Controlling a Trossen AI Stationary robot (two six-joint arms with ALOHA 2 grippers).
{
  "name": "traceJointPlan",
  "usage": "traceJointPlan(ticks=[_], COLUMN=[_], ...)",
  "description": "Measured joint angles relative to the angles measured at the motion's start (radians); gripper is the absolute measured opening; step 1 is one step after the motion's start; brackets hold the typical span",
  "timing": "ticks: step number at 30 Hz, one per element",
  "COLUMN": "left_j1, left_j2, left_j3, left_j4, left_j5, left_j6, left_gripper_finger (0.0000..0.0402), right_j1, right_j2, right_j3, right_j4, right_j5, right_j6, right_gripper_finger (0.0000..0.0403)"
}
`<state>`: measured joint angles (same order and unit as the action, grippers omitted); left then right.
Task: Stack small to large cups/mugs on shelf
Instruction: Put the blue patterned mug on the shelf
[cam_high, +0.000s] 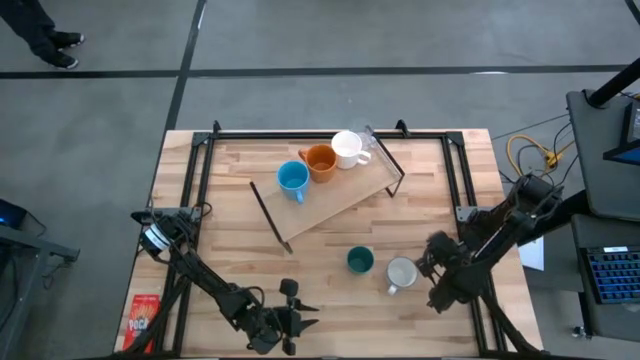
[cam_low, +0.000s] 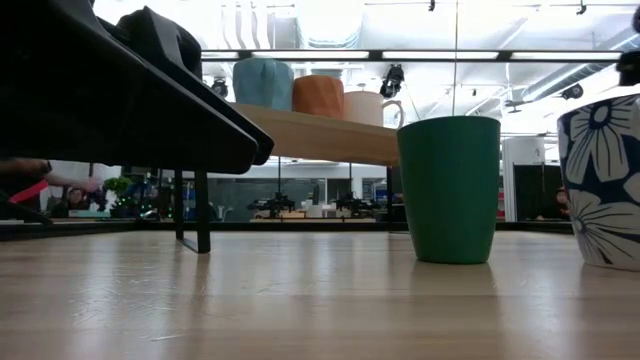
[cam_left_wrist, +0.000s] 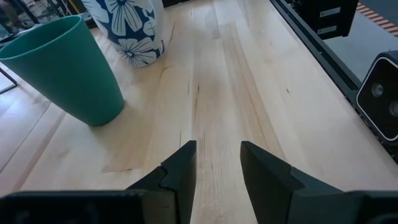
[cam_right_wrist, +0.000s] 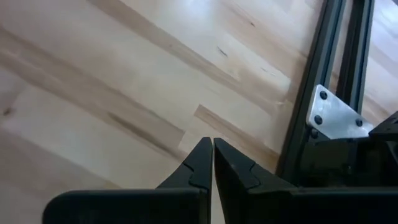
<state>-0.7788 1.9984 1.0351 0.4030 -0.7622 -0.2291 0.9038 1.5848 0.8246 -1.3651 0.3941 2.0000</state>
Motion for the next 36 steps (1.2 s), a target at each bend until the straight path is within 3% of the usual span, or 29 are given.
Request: traceJointPlan(ticks=[9,16,25,36], left_j1=[0.0,0.0,0.0,0.0], left_j2=[0.0,0.0,0.0,0.0], left_j3=[0.0,0.0,0.012,0.008], left_j4=[0.0,0.0,0.049,0.066], left_j5=[0.001,0.001,0.009,0.025], left_j6=[0.0,0.0,-0.004,0.0], left_gripper_finger=[0.0111,0.0111,0.0111,0.0111], right_j1=[-0.073,-0.11,-0.112,-0.13], right_j2=[0.0,0.009,0.075,0.172], right_j3=[-0.017,-0.056,-0.041,0.085], right_j4=[0.069,0.316,0.463,0.538], right_j5=[0.058,0.101,0.103,0.134], right_j6=[-0.057,-0.207,-0.264,-0.424], right_gripper_finger=[0.0009,0.0009,0.0009,0.0009])
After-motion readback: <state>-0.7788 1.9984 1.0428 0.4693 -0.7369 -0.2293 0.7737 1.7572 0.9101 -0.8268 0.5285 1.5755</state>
